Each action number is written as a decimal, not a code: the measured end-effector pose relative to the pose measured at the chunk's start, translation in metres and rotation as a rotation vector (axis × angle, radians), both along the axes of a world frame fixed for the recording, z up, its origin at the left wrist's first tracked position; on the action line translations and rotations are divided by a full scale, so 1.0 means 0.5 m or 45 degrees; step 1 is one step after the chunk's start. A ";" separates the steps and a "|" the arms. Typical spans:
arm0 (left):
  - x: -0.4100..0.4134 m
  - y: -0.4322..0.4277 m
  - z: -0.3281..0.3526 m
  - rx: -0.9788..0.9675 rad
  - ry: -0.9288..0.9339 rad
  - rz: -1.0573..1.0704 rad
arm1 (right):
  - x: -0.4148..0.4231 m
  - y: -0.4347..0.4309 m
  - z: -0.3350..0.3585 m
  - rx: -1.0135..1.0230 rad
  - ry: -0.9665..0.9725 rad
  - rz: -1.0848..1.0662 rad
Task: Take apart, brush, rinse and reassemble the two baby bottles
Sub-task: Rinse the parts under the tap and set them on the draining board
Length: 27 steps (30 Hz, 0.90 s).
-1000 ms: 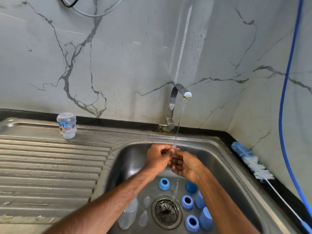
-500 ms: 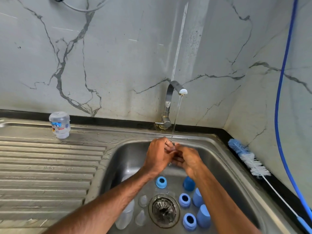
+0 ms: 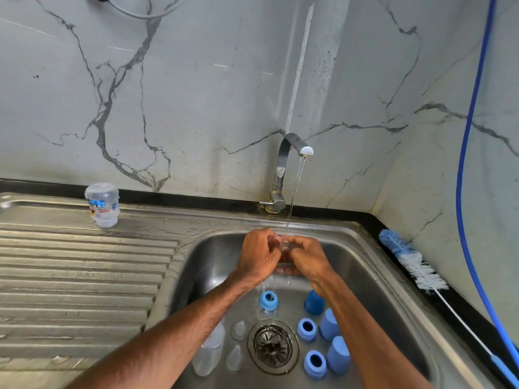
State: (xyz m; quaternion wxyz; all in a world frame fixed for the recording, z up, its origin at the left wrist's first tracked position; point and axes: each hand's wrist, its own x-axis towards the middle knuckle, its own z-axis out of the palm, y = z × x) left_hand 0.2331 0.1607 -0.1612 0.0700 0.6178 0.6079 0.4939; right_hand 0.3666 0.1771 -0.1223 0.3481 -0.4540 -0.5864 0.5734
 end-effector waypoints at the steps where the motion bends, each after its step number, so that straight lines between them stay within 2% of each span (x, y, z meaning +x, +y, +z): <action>1: 0.003 0.000 0.001 -0.008 -0.030 0.024 | 0.001 -0.002 0.002 0.052 0.012 -0.005; 5: -0.003 0.000 0.004 -0.038 -0.112 0.055 | 0.002 -0.007 0.010 0.146 0.094 0.073; 10: -0.011 0.000 0.013 -0.001 -0.157 0.023 | 0.024 -0.002 0.008 -0.024 0.278 0.104; 14: 0.007 -0.010 0.015 -0.075 -0.006 0.029 | 0.020 0.011 -0.005 -0.086 0.327 -0.143; 18: 0.022 -0.016 0.004 -0.022 0.312 0.142 | 0.012 0.024 -0.014 -0.073 0.230 -0.329; 20: 0.021 -0.011 0.003 -0.027 0.224 0.074 | 0.009 0.026 -0.016 -0.058 0.139 -0.328; 23: 0.027 -0.010 0.010 -0.116 -0.129 -0.138 | 0.001 0.023 -0.020 -0.079 0.099 -0.265; 27: 0.031 -0.010 0.018 -0.005 -0.417 -0.102 | 0.000 0.021 -0.018 -0.174 0.186 -0.140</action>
